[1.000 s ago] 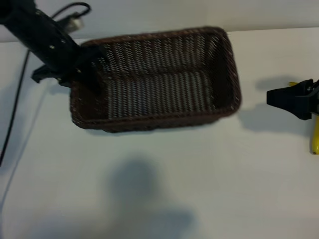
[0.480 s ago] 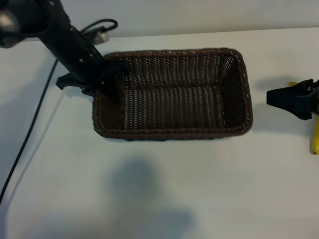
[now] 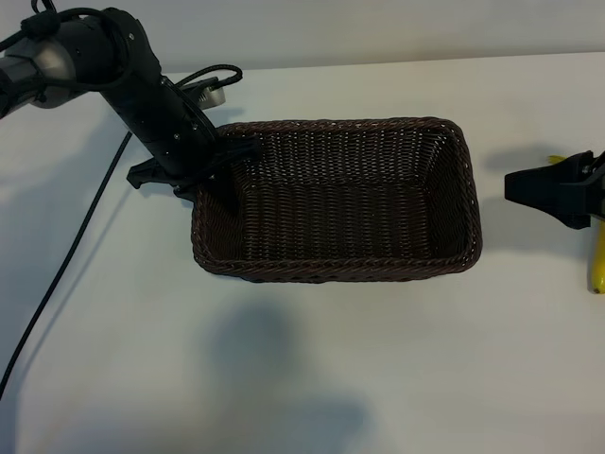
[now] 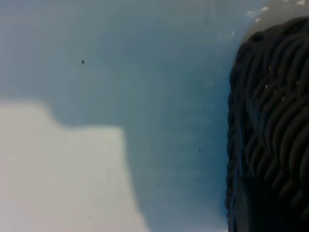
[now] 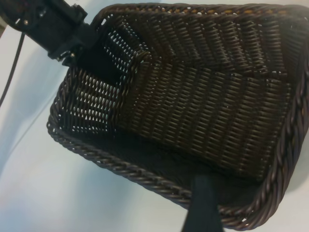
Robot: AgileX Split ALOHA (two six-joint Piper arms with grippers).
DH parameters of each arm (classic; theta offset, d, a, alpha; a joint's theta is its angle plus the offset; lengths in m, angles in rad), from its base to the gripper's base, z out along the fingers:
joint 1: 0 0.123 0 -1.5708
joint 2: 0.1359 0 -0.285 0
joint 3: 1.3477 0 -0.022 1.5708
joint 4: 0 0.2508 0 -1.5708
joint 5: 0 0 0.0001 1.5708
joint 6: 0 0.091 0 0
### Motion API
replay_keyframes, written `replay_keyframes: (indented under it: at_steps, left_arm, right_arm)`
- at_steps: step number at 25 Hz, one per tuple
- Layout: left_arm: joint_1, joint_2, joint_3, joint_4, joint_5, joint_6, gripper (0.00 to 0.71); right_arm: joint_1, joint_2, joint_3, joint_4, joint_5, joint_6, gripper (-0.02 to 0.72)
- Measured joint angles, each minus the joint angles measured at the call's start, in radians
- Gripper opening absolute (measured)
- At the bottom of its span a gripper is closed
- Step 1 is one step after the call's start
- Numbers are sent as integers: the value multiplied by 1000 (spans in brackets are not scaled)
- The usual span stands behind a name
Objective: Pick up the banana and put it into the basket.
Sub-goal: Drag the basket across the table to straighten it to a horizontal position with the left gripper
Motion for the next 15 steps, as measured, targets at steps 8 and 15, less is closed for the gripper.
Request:
replay_keyframes:
  at_steps: [8,15]
  left_arm:
    - [0,3,-2,-1,-2,0,161]
    - [0,4,-2,-7,-4,2,219]
  right_arm:
    - [0,0,0,0,4,0,543]
    - [0,0,0,0,6,0,543]
